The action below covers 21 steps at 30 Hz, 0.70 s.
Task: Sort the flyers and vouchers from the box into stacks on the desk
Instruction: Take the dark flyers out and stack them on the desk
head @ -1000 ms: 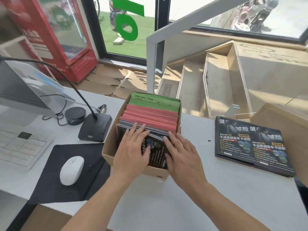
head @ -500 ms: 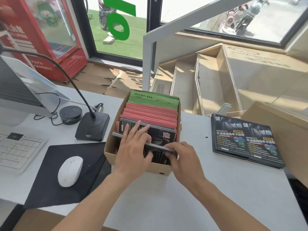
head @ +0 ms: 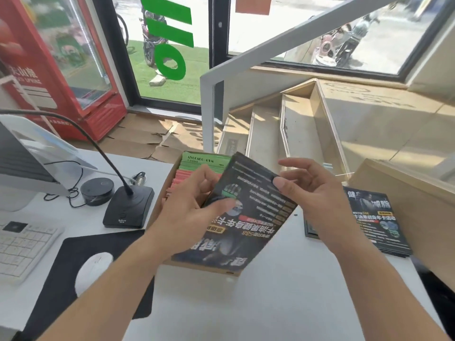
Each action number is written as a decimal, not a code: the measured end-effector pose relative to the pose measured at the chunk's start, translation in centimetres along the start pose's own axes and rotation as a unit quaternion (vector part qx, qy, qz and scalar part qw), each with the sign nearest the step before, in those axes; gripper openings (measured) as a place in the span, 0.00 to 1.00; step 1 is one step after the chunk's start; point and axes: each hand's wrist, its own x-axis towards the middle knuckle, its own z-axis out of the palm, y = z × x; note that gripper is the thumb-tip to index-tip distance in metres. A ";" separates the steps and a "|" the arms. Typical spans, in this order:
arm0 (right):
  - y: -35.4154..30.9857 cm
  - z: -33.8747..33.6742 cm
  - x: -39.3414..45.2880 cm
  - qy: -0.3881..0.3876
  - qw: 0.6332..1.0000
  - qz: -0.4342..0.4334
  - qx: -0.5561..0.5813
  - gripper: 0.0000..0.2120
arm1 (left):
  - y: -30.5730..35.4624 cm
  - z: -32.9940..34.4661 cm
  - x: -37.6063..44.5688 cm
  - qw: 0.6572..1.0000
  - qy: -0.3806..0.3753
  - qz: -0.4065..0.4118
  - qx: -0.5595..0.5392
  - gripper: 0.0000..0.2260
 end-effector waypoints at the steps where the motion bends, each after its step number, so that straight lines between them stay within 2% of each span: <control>1: 0.5 -1.2 -0.1 0.004 0.999 0.033 0.002 0.20 | -0.1 1.2 0.1 0.997 0.025 -0.034 -0.070 0.10; 4: 2.7 -3.6 -1.6 0.001 0.988 0.137 0.075 0.21 | -1.0 5.4 0.7 0.960 0.097 -0.135 -0.224 0.10; 6: 3.9 -4.4 -3.1 -0.003 0.978 0.185 0.097 0.20 | -2.1 8.3 1.1 0.935 0.133 -0.190 -0.270 0.10; 9: 5.9 -6.1 -4.9 0.012 0.968 0.241 0.060 0.18 | -3.8 12.0 1.8 0.914 0.183 -0.240 -0.272 0.12; 12: 7.0 -8.9 -6.9 -0.028 0.952 0.305 0.023 0.17 | -5.8 14.9 2.3 0.886 0.238 -0.280 -0.282 0.14; 13: 7.2 -9.9 -7.4 -0.021 0.950 0.310 0.014 0.17 | -6.3 15.8 2.4 0.881 0.245 -0.287 -0.285 0.15; 15: 7.1 -11.7 -8.1 0.023 0.956 0.290 -0.041 0.19 | -7.5 17.6 2.0 0.910 0.221 -0.286 -0.203 0.21; 17: 6.5 -13.4 -8.1 0.030 0.961 0.214 -0.172 0.18 | -8.3 19.3 1.0 0.952 0.190 -0.239 -0.038 0.34; 18: 5.9 -14.2 -7.9 0.011 0.953 0.163 -0.253 0.17 | -8.4 20.0 0.5 0.966 0.187 -0.176 0.038 0.43; 19: 5.1 -14.8 -7.8 -0.012 0.932 0.119 -0.341 0.16 | -8.3 20.6 0.1 0.975 0.171 -0.089 0.107 0.47; 21: 3.5 -15.6 -7.4 -0.067 0.865 0.060 -0.494 0.16 | -7.6 21.3 0.3 0.967 0.098 0.096 0.216 0.48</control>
